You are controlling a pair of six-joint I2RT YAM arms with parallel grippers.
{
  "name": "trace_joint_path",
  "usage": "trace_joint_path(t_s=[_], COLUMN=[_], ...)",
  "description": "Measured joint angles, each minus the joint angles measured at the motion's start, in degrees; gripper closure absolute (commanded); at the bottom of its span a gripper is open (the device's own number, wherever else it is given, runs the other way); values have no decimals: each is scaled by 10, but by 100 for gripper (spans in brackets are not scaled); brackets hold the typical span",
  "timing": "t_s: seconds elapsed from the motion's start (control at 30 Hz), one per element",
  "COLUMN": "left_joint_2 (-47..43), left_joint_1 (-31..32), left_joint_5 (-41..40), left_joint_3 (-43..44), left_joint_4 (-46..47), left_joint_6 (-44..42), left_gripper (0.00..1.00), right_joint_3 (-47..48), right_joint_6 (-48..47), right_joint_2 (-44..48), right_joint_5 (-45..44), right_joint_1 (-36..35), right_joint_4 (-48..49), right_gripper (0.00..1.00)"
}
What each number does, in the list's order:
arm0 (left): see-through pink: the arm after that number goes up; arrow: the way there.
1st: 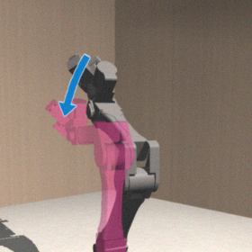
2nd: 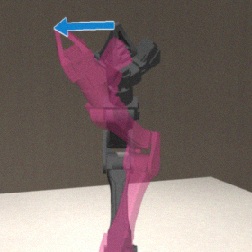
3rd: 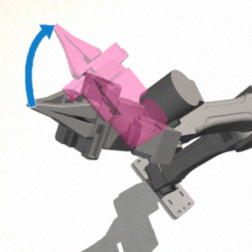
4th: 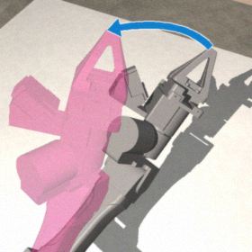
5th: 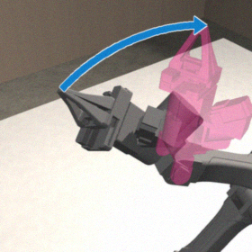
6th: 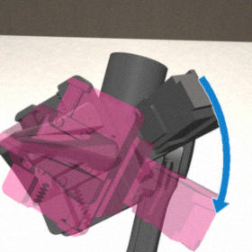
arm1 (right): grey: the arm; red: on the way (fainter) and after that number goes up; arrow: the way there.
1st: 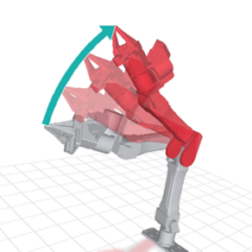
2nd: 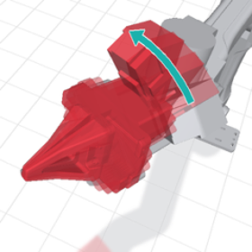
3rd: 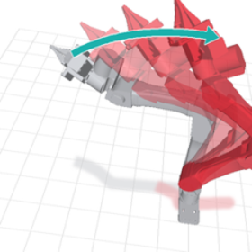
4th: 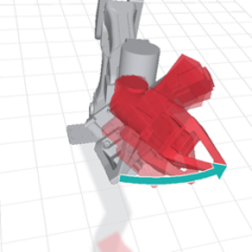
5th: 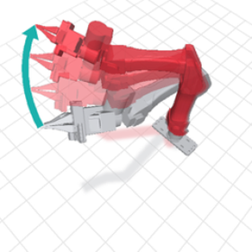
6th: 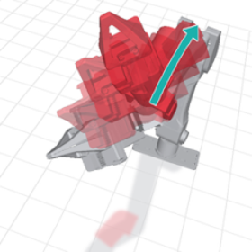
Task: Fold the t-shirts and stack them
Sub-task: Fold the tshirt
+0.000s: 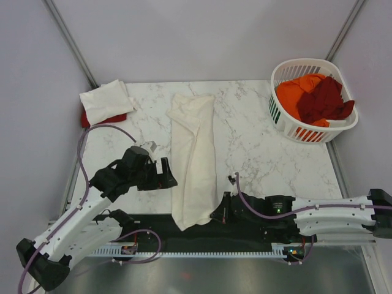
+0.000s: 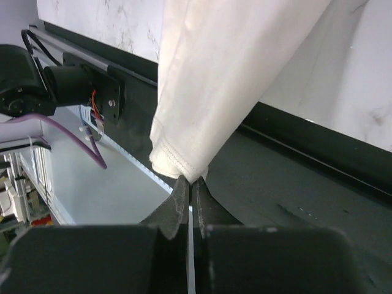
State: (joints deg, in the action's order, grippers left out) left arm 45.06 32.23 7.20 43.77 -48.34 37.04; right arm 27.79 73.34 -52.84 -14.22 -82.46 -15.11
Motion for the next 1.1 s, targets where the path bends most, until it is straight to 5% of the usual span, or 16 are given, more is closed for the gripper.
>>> trace_joint_path(t_s=[0.3,0.43,0.73,0.83,1.03,1.1], left_joint_2=[79,129,159,158,151,174], left_joint_1=[244,346,412,430,433,432], left_joint_5=[-42,-85,-139,-163,-184,-194], left_joint_3=[-72,-86,-117,-146,-212,-217], left_joint_4=[30,44,108,152,281,301], left_joint_6=[149,211,309,323,337,337], left_gripper=[4,15,38,35,11,11], right_joint_3=[-2,14,76,59,47,46], right_joint_6=[-3,-30,-66,-62,-52,-50], right_joint_2=[3,34,10,37,70,70], right_joint_5=[-25,-53,-80,-88,-101,-101], right_joint_1=[2,2,5,5,5,5], right_joint_4=[-70,-90,-114,-122,-148,-153], right_gripper=[100,100,100,100,100,100])
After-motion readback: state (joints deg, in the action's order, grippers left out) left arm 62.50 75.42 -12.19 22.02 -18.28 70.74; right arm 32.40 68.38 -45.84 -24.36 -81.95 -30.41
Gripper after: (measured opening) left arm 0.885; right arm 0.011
